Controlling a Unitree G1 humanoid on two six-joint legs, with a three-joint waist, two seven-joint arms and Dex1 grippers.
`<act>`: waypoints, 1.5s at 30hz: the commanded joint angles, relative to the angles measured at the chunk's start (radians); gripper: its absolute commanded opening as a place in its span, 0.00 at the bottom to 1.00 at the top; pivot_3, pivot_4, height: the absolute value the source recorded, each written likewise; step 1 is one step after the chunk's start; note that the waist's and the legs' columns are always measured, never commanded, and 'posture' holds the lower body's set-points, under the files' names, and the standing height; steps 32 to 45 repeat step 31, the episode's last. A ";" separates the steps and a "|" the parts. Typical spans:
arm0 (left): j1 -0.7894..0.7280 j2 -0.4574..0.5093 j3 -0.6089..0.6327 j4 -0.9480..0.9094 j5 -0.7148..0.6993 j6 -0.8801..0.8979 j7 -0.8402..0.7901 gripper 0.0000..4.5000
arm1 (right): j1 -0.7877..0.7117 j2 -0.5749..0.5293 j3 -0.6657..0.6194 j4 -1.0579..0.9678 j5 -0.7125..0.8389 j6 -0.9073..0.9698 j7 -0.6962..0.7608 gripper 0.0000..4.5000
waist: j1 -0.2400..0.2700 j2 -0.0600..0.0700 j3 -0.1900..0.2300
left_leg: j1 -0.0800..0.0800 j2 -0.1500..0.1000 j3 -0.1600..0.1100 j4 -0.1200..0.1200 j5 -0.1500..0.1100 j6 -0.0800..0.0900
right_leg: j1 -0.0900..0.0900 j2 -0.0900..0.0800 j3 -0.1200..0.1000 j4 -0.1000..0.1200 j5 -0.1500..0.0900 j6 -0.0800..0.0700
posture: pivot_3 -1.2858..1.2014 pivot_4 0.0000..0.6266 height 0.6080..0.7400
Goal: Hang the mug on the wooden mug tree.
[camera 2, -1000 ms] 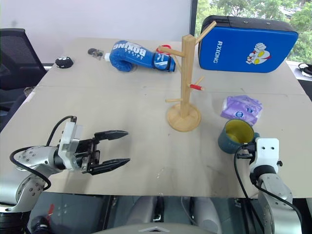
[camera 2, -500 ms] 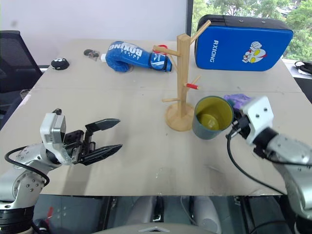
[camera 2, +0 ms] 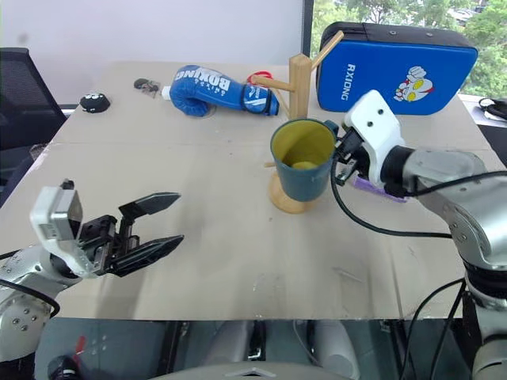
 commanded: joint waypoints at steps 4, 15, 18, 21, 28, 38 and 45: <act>0.014 0.004 0.071 -0.100 -0.088 0.027 0.095 1.00 | -0.081 0.052 0.111 0.179 -0.115 -0.050 0.003 0.06 | 0.003 0.000 0.000 | 0.000 0.000 0.000 0.000 0.000 0.000 | 0.000 0.000 0.000 0.001 0.000 0.000 | 0.52 0.24 1.00; 0.035 0.038 0.076 -0.116 -0.113 0.072 0.123 1.00 | 0.171 -0.048 -0.199 -0.012 0.051 -0.175 0.209 0.64 | 0.007 0.000 0.000 | -0.002 -0.001 -0.001 -0.001 0.000 0.000 | 0.000 0.000 -0.001 -0.001 0.001 0.003 | 0.52 0.24 1.00; 0.045 0.055 0.068 -0.072 -0.073 0.077 0.106 1.00 | 0.305 -0.089 -0.334 -0.063 0.115 -0.176 0.273 0.64 | 0.006 0.000 0.000 | -0.001 -0.001 0.000 -0.001 0.000 0.000 | 0.000 0.000 -0.001 -0.001 0.000 0.002 | 0.52 0.24 1.00; 0.063 0.080 0.054 0.005 0.020 0.061 0.087 1.00 | 0.509 -0.125 -0.470 -0.095 0.129 -0.212 0.350 0.64 | 0.013 -0.001 0.000 | 0.001 -0.001 -0.001 -0.001 0.000 0.000 | 0.002 0.001 -0.001 -0.001 -0.001 0.001 | 0.52 0.24 1.00; 0.099 0.136 0.073 0.204 0.164 0.010 -0.017 1.00 | 0.967 -0.055 -0.663 -0.018 -0.023 -0.523 0.503 0.64 | 0.013 0.000 0.000 | 0.003 0.000 0.001 -0.001 0.000 0.000 | 0.002 0.001 0.001 -0.001 -0.003 0.004 | 0.52 0.24 1.00; 0.077 0.138 0.049 0.252 0.222 -0.009 -0.016 1.00 | 1.031 -0.041 -0.643 0.005 -0.073 -0.596 0.508 0.64 | 0.012 -0.001 0.000 | 0.004 0.001 0.002 0.001 0.000 0.000 | 0.003 0.001 0.001 0.000 -0.003 0.005 | 0.52 0.24 1.00; 0.077 0.138 0.049 0.252 0.222 -0.009 -0.016 1.00 | 1.031 -0.041 -0.643 0.005 -0.073 -0.596 0.508 0.64 | 0.012 -0.001 0.000 | 0.004 0.001 0.002 0.001 0.000 0.000 | 0.003 0.001 0.001 0.000 -0.003 0.005 | 0.52 0.24 1.00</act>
